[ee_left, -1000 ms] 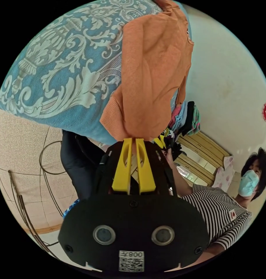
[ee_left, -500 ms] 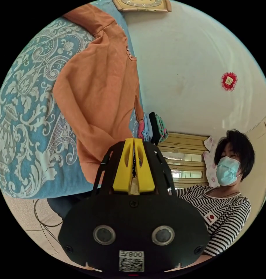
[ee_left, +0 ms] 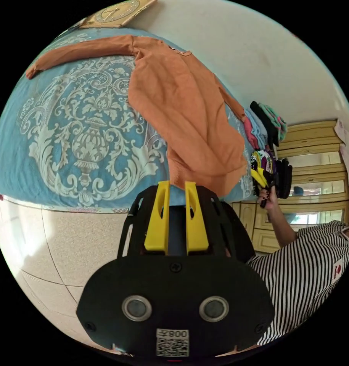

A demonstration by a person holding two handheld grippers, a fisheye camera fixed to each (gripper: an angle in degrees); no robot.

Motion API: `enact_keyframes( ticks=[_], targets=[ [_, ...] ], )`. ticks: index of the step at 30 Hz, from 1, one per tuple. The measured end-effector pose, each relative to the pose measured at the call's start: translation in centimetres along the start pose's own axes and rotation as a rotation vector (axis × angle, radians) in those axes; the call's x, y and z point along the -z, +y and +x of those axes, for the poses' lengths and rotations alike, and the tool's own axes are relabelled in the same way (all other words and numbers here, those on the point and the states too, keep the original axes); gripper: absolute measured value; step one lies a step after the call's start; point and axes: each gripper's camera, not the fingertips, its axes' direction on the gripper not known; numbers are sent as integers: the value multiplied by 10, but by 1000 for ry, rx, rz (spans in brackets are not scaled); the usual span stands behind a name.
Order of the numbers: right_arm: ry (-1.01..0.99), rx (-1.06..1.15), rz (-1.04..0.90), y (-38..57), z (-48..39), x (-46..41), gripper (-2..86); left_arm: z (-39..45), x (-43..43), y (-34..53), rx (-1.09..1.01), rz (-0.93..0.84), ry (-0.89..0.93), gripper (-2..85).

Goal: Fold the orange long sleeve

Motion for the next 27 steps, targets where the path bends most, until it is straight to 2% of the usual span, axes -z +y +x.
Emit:
enact_keyframes(
  ticks=[3,7,9,16,22,27],
  targets=[
    [121,-39,17,30,-10,11,93,12,-7,2,-39,-42,-63,56],
    [286,-95,-36,58,-19,3,99,15,-9,1,-22,-62,23,34],
    [302,-105,-47,67,-24,-3,101,11,-2,7,23,-63,72,28],
    [339,-76,-31,81,-64,-37,106,-23,70,68,181,167,416,20],
    [510,17,-43,77,-116,-87,104,-37,117,119,222,261,516,19],
    [623,62,-35,80,-154,-124,92,-46,138,146,250,257,538,18]
  ],
)
